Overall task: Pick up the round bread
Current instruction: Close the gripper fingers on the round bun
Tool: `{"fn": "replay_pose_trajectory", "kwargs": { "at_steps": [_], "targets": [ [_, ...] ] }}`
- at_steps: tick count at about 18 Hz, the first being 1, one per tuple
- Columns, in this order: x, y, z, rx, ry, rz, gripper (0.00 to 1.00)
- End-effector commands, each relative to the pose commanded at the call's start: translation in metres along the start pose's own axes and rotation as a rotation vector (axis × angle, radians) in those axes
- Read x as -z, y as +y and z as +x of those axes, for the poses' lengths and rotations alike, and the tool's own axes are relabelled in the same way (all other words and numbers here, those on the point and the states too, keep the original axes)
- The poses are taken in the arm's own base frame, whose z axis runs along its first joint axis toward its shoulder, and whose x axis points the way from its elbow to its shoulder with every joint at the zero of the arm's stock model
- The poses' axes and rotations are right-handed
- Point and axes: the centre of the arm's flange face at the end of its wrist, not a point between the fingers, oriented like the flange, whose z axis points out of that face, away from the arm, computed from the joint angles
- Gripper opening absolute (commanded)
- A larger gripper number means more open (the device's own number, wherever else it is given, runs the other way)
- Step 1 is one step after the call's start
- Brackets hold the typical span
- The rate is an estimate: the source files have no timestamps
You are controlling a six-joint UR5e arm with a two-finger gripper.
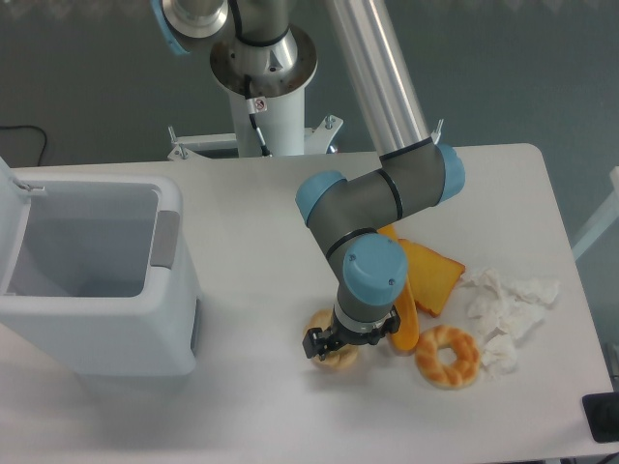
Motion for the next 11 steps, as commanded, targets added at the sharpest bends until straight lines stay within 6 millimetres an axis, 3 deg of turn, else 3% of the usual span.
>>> {"fn": "replay_pose_trajectory", "kwargs": {
  "at_steps": [3, 11],
  "targets": [
    [-0.0027, 0.0004, 0.0000, 0.000, 0.002, -0.004, 0.99],
    [0.0000, -0.0021, 0.0025, 0.001, 0.038, 0.007, 0.68]
  ]
}}
